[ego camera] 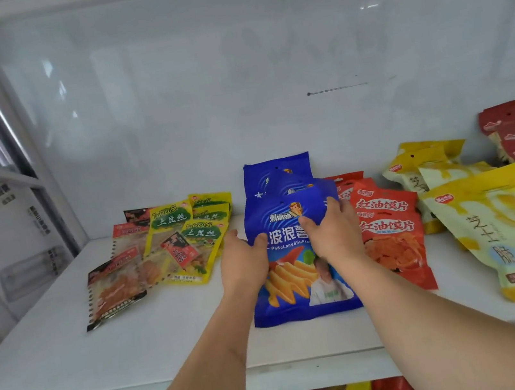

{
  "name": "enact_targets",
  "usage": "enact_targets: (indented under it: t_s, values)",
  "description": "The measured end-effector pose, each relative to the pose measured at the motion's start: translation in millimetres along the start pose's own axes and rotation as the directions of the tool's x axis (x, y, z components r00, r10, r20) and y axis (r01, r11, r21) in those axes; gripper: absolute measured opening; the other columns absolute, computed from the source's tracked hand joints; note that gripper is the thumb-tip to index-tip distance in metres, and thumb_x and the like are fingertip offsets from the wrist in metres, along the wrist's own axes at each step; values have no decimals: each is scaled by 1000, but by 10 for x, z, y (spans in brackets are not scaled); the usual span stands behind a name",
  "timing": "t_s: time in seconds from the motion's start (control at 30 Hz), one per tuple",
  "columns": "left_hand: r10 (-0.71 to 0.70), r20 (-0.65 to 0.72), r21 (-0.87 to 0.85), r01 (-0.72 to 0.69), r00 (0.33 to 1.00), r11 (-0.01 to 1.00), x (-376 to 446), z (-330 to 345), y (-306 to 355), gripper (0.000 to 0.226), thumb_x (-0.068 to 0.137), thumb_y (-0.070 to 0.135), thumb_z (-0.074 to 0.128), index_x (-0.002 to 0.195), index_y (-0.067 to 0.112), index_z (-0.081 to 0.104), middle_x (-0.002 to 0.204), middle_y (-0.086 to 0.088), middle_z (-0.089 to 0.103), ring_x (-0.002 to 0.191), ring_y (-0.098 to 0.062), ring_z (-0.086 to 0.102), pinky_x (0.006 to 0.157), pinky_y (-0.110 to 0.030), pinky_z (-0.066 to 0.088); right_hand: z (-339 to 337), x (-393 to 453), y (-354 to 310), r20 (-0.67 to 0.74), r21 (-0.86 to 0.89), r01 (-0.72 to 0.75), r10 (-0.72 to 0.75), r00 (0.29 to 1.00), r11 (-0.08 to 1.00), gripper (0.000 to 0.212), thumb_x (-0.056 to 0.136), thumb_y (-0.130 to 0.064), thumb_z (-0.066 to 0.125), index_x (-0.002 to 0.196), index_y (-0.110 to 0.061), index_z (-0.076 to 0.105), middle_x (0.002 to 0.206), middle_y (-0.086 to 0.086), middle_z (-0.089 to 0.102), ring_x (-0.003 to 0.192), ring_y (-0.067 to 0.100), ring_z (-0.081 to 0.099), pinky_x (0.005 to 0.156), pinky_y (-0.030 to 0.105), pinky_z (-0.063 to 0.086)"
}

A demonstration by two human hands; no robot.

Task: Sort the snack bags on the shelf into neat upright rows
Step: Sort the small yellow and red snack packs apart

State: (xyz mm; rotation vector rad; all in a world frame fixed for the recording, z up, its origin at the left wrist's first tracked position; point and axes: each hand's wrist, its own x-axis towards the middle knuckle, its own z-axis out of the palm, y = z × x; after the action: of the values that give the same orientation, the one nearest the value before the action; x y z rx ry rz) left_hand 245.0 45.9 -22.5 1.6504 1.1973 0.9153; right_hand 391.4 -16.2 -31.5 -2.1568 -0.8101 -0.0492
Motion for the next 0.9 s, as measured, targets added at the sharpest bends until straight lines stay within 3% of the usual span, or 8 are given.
enact_targets:
  t_s: [0.1,0.23,0.37,0.53,0.67,0.77,0.9]
  values:
    - [19,-16,106,-18,1000,994,-68,-126,-21,60,100,37,58,149,10,36,136,-9,60,115,-22,62,81,-32,52,-40,-143,-122,-6,-84,70,-70,997,994,71,96,-54,50,150,-13,31,160,14,22,148,31,19,116,45,29]
    - [26,-42,208,-17,999,978,-161,-320,-94,52,99,35,56,144,13,44,134,-8,61,120,-28,59,97,-39,51,2,-321,-282,48,-108,210,-205,977,972,59,99,-45,48,148,-15,37,161,12,21,148,30,17,116,45,26]
    - [38,-75,279,-16,996,960,-181,-596,-220,45,99,35,55,139,15,50,130,-7,63,118,-29,60,99,-41,49,184,-457,-524,94,-38,297,-292,952,954,52,101,-39,48,146,-13,41,157,11,31,145,29,24,115,43,28]
    - [112,-118,363,-62,987,930,-26,-1001,-349,30,100,33,50,123,16,59,115,-9,70,104,-33,64,82,-37,50,479,-609,-933,141,25,410,-410,901,912,44,102,-34,47,139,-11,48,143,10,46,132,28,41,109,39,34]
    - [191,-120,469,-114,974,876,232,-1300,-472,32,100,31,49,127,18,59,128,-8,64,119,-33,55,91,-40,47,817,-599,-1277,198,94,333,-346,917,938,47,101,-38,48,140,-13,47,141,10,51,129,30,47,104,40,40]
    - [222,-33,591,-161,974,791,505,-1521,-607,42,101,35,45,140,20,53,148,-7,50,142,-31,32,113,-43,33,1096,-530,-1444,253,95,184,-202,946,978,55,100,-46,46,145,-14,42,145,12,48,131,33,46,106,43,41]
    - [245,90,702,-236,965,672,894,-1749,-719,49,100,47,43,144,27,48,156,-4,41,150,-28,18,119,-46,20,1384,-435,-1584,249,12,32,-34,968,999,64,97,-56,41,148,-17,35,148,12,41,133,34,43,108,47,37]
